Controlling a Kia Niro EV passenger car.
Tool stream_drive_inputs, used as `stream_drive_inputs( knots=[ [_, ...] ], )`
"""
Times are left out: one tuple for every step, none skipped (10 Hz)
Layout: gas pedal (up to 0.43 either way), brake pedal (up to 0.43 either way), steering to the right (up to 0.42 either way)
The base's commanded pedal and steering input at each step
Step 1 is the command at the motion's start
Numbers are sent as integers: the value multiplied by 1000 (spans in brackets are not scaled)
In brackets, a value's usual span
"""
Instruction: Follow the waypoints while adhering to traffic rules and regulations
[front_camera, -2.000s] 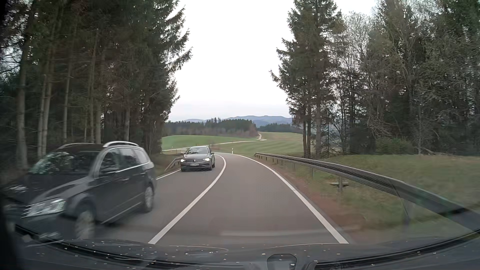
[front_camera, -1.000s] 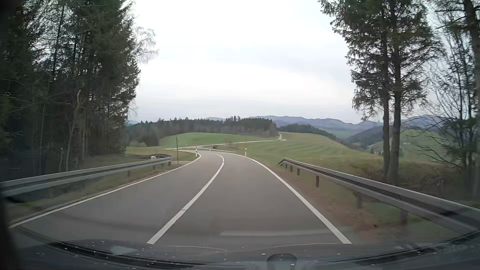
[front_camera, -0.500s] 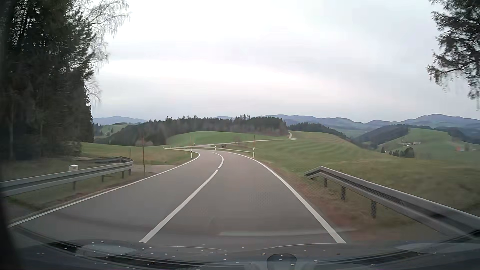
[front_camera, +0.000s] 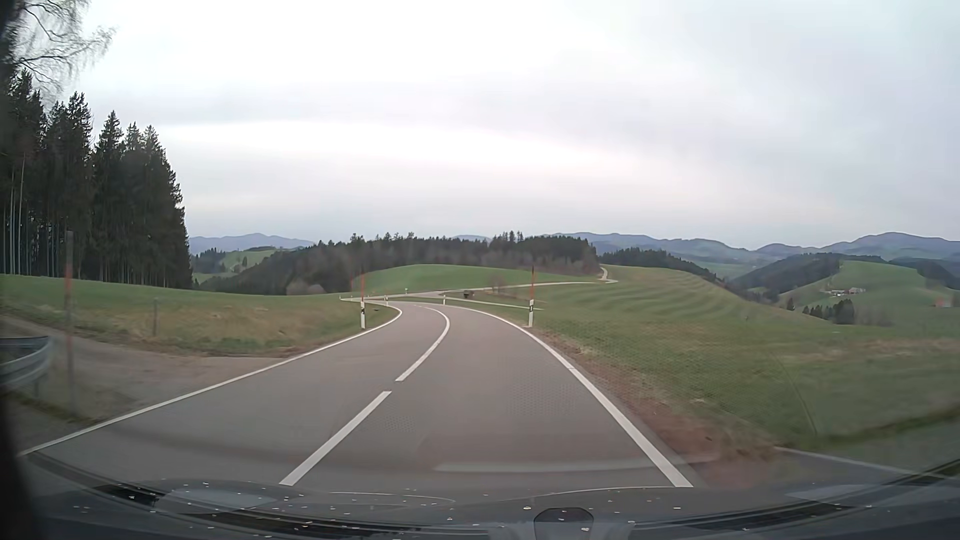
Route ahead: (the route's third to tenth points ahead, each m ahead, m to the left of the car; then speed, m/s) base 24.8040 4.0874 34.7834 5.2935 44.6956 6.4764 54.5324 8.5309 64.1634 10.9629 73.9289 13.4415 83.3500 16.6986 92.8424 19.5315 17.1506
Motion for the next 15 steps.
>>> stream_drive_inputs(
  knots=[
    [0,24,-23],
    [0,0,-24],
    [0,0,-26],
    [0,0,-27],
    [0,0,-27],
    [0,0,-27],
    [0,0,-26],
    [0,0,-25],
    [0,0,-23],
    [0,0,-21],
    [0,0,-21],
    [0,0,-21],
    [0,0,-21],
    [0,0,-21],
    [0,0,-21]
  ],
)
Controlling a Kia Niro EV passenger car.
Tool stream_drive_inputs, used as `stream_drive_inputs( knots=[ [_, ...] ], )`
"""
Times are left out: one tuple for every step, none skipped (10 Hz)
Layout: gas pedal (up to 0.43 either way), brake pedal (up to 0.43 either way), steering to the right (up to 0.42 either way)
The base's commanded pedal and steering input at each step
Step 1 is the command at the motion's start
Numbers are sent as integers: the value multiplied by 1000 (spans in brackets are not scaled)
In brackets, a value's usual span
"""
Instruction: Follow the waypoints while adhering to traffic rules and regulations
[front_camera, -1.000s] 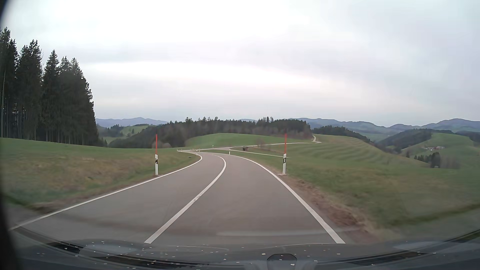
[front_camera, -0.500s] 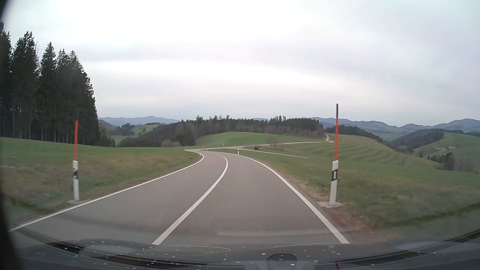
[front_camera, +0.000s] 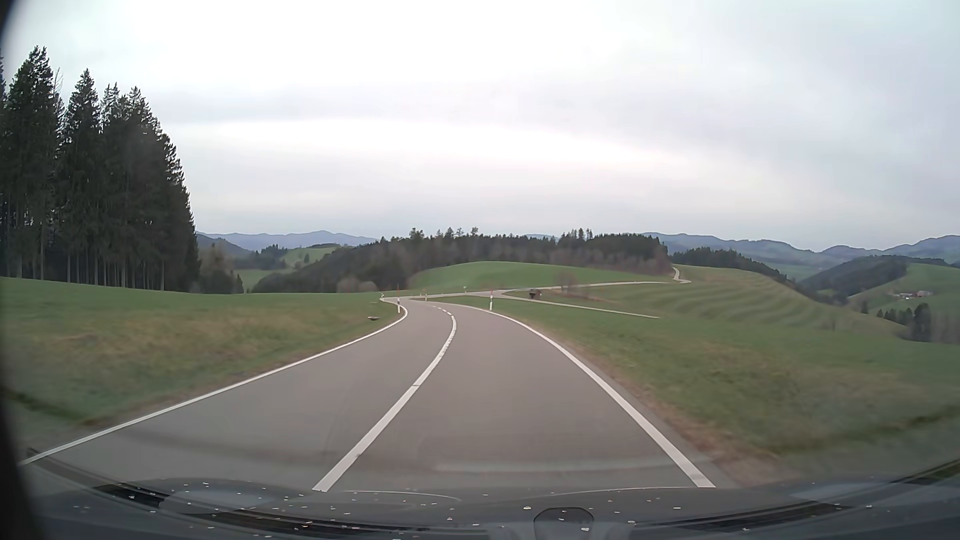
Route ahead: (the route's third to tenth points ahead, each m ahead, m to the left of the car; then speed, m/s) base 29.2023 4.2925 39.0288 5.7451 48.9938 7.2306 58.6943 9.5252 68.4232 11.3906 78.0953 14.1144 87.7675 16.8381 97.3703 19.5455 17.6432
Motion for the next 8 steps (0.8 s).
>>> stream_drive_inputs(
  knots=[
    [0,0,-21],
    [0,0,-21],
    [0,0,-20],
    [0,0,-20],
    [0,0,-20],
    [0,0,-21],
    [0,0,-23],
    [0,0,-24]
  ],
)
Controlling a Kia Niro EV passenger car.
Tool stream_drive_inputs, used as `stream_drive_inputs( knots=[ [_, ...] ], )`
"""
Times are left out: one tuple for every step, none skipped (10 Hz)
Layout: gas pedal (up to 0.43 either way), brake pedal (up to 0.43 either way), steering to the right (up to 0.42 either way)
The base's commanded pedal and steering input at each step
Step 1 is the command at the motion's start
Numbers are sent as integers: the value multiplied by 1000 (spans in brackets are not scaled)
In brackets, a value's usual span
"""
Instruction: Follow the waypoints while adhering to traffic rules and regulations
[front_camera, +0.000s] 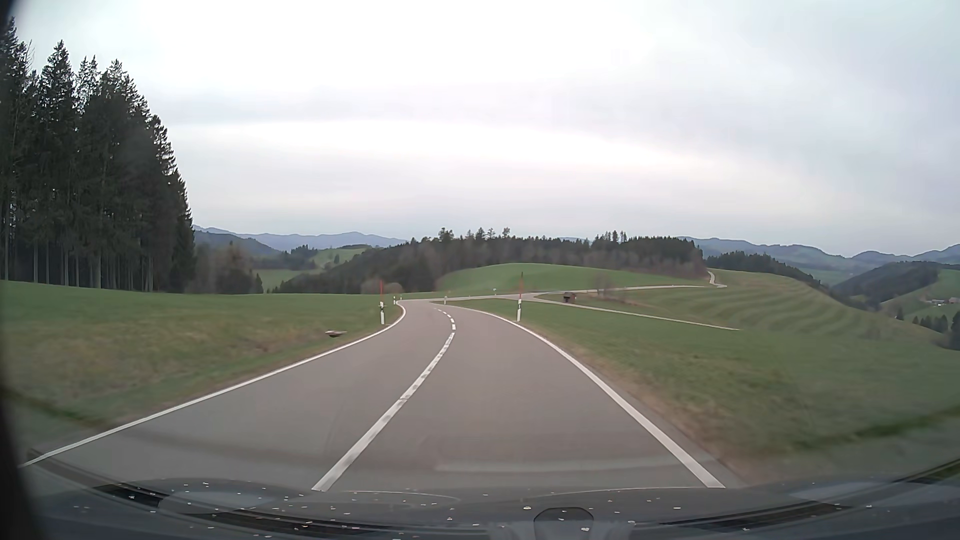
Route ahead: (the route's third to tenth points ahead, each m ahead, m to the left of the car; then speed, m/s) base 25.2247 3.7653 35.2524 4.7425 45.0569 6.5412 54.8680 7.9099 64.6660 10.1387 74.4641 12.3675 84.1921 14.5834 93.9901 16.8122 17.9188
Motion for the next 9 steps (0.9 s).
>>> stream_drive_inputs(
  knots=[
    [0,0,-24],
    [0,0,-24],
    [0,0,-24],
    [0,0,-24],
    [0,0,-24],
    [0,0,-24],
    [0,0,-24],
    [0,0,-23],
    [0,0,-21]
  ],
)
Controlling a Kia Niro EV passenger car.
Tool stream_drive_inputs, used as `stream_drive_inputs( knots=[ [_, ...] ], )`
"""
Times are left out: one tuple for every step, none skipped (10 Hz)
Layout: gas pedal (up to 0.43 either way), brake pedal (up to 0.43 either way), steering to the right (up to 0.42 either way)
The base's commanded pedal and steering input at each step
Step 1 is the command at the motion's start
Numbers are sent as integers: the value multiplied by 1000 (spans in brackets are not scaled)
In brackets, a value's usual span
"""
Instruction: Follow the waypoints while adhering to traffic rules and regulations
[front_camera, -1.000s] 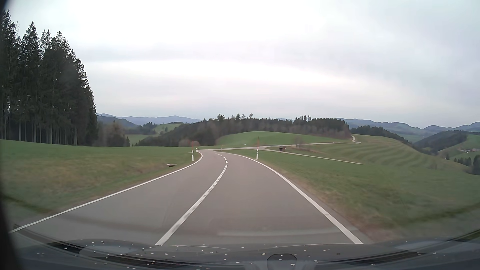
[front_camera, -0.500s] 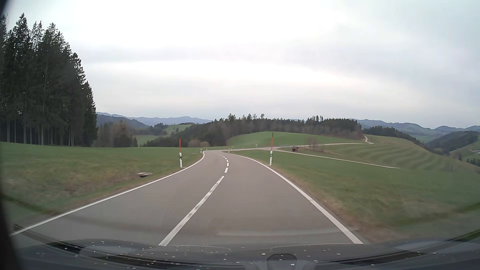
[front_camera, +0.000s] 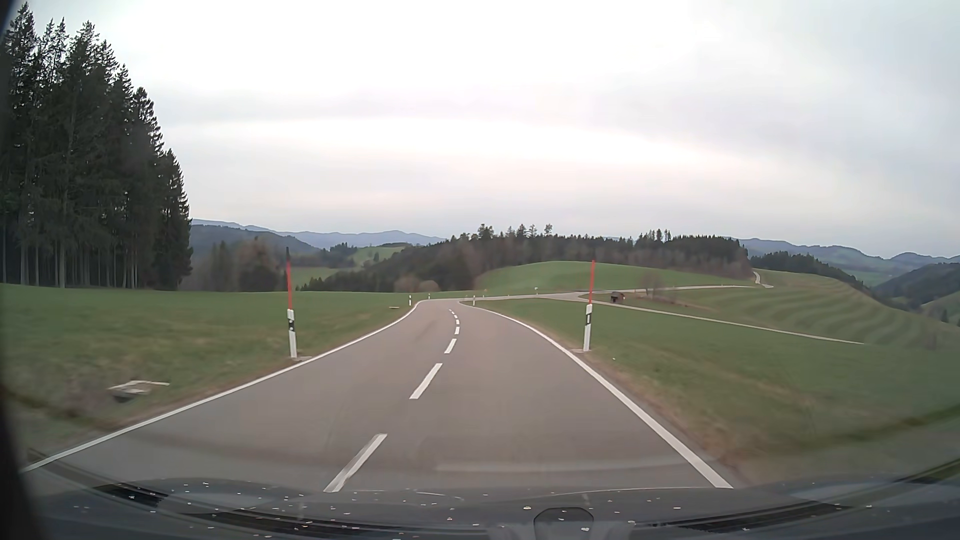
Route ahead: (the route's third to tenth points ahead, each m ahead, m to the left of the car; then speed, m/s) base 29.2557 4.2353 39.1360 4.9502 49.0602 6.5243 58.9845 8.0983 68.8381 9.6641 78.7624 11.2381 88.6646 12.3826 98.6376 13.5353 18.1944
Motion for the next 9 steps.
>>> stream_drive_inputs(
  knots=[
    [0,0,-20],
    [0,0,-19],
    [0,0,-19],
    [0,0,-19],
    [0,0,-19],
    [0,0,-19],
    [0,0,-19],
    [0,0,-19],
    [0,0,-21]
  ],
)
